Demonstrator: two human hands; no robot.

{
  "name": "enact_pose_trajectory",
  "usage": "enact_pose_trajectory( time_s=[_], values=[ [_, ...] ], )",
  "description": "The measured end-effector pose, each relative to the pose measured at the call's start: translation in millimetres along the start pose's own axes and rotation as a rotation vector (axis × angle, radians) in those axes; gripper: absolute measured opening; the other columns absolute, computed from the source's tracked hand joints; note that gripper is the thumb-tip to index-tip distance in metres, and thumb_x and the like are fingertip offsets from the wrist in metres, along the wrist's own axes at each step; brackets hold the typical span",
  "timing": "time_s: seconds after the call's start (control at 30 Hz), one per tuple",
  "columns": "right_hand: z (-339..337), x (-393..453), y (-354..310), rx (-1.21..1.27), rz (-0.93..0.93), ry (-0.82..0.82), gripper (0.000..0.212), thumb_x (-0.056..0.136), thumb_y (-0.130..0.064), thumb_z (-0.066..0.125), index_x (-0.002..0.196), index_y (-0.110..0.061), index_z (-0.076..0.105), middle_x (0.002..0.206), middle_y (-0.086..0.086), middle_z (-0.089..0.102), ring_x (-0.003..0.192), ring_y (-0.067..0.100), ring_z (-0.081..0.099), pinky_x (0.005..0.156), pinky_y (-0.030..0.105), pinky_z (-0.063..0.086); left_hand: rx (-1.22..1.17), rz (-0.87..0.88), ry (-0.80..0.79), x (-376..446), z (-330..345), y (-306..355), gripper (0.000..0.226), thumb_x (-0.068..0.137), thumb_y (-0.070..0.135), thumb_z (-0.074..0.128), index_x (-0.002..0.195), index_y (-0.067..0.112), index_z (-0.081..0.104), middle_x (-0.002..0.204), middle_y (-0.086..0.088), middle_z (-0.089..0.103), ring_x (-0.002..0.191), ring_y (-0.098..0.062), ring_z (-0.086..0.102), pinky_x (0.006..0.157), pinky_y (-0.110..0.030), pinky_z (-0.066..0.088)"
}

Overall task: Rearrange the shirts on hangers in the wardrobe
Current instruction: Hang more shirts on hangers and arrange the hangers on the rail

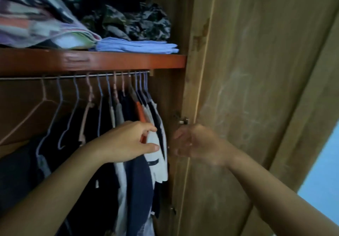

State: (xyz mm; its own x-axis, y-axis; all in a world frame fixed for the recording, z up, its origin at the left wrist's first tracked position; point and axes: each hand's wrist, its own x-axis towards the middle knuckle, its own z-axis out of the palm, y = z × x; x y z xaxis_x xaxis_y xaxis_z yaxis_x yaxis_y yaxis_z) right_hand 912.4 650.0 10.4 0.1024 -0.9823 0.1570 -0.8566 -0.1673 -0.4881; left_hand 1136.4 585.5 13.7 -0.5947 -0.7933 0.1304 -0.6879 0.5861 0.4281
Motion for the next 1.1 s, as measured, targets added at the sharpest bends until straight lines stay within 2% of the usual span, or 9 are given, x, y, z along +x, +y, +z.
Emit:
enact_pose_trajectory(
  time_s=[0.13,0.17,0.27,0.33,0.43,0.67,0.77,0.83,1.1],
  values=[
    [-21.7,-47.3,24.5,-0.132,0.071,0.031,0.031,0.082,-0.031,0.077,0.111,-0.034,0.067,0.093,-0.024,0.062,0.080,-0.013,0.058,0.069,0.009,0.048,0.020,0.102,-0.125,20.8,27.1,38.1,0.071,0.079,0.066,0.064,0.142,0.041,0.042,0.141,0.008,0.052,0.122,-0.005,0.052,0.098,-0.028,0.045],
    [-27.6,-61.4,30.6,-0.172,0.114,0.038,0.036,0.083,-0.035,0.075,0.117,-0.038,0.063,0.100,-0.025,0.060,0.084,-0.012,0.058,0.071,0.010,0.050,0.034,0.136,-0.158,28.5,35.8,48.3,0.072,0.080,0.066,0.063,0.143,0.041,0.040,0.143,0.009,0.049,0.124,-0.005,0.050,0.098,-0.028,0.045],
    [-38.4,-93.3,38.6,-0.259,0.224,0.048,0.046,0.085,-0.043,0.073,0.127,-0.037,0.056,0.122,-0.017,0.060,0.097,0.002,0.062,0.085,0.026,0.055,0.055,0.224,-0.225,39.9,56.1,69.1,0.074,0.080,0.069,0.061,0.145,0.045,0.034,0.142,0.019,0.046,0.122,0.002,0.047,0.097,-0.026,0.046],
    [-44.4,-118.3,44.7,-0.278,0.297,0.079,0.045,0.086,-0.041,0.073,0.127,-0.035,0.056,0.123,-0.016,0.062,0.098,0.005,0.062,0.082,0.023,0.052,0.022,0.307,-0.285,50.6,73.6,85.5,0.073,0.079,0.070,0.061,0.143,0.048,0.035,0.133,0.031,0.046,0.115,0.010,0.047,0.091,-0.019,0.045],
    [-50.1,-156.7,49.9,-0.302,0.428,0.125,0.044,0.087,-0.036,0.073,0.128,-0.034,0.058,0.123,-0.015,0.063,0.103,0.006,0.062,0.080,0.018,0.047,0.004,0.420,-0.356,66.0,98.3,109.3,0.075,0.077,0.073,0.061,0.142,0.053,0.032,0.144,0.025,0.040,0.123,0.005,0.042,0.095,-0.022,0.041],
    [-40.5,-235.9,38.7,-0.328,0.778,0.220,0.048,0.088,-0.045,0.069,0.132,-0.037,0.053,0.133,-0.017,0.057,0.114,0.004,0.055,0.095,0.024,0.047,0.039,0.772,-0.533,85.3,138.5,160.8,0.069,0.077,0.073,0.059,0.139,0.056,0.032,0.148,0.022,0.039,0.121,0.003,0.046,0.100,-0.031,0.045],
    [-26.3,-268.3,28.8,-0.299,0.928,0.287,0.048,0.087,-0.047,0.070,0.131,-0.041,0.052,0.131,-0.020,0.056,0.108,-0.001,0.055,0.089,0.018,0.046,0.061,0.931,-0.596,80.3,160.6,182.7,0.067,0.080,0.069,0.059,0.140,0.051,0.035,0.144,0.021,0.044,0.109,0.007,0.047,0.089,-0.021,0.044],
    [-15.3,-291.0,19.7,-0.281,1.025,0.321,0.047,0.086,-0.047,0.071,0.130,-0.042,0.053,0.128,-0.020,0.056,0.105,-0.002,0.056,0.086,0.016,0.046,0.077,1.036,-0.641,74.4,175.2,198.5,0.067,0.080,0.069,0.060,0.140,0.049,0.038,0.140,0.020,0.048,0.103,0.007,0.048,0.085,-0.020,0.044],
    [21.9,-386.6,-18.1,-0.231,1.380,0.441,0.048,0.085,-0.044,0.073,0.129,-0.039,0.053,0.128,-0.018,0.058,0.107,0.001,0.056,0.095,0.026,0.049,0.190,1.373,-0.782,18.5,239.4,277.0,0.068,0.079,0.074,0.056,0.140,0.049,0.037,0.134,0.020,0.055,0.113,0.000,0.055,0.092,-0.026,0.045]
  ],
)
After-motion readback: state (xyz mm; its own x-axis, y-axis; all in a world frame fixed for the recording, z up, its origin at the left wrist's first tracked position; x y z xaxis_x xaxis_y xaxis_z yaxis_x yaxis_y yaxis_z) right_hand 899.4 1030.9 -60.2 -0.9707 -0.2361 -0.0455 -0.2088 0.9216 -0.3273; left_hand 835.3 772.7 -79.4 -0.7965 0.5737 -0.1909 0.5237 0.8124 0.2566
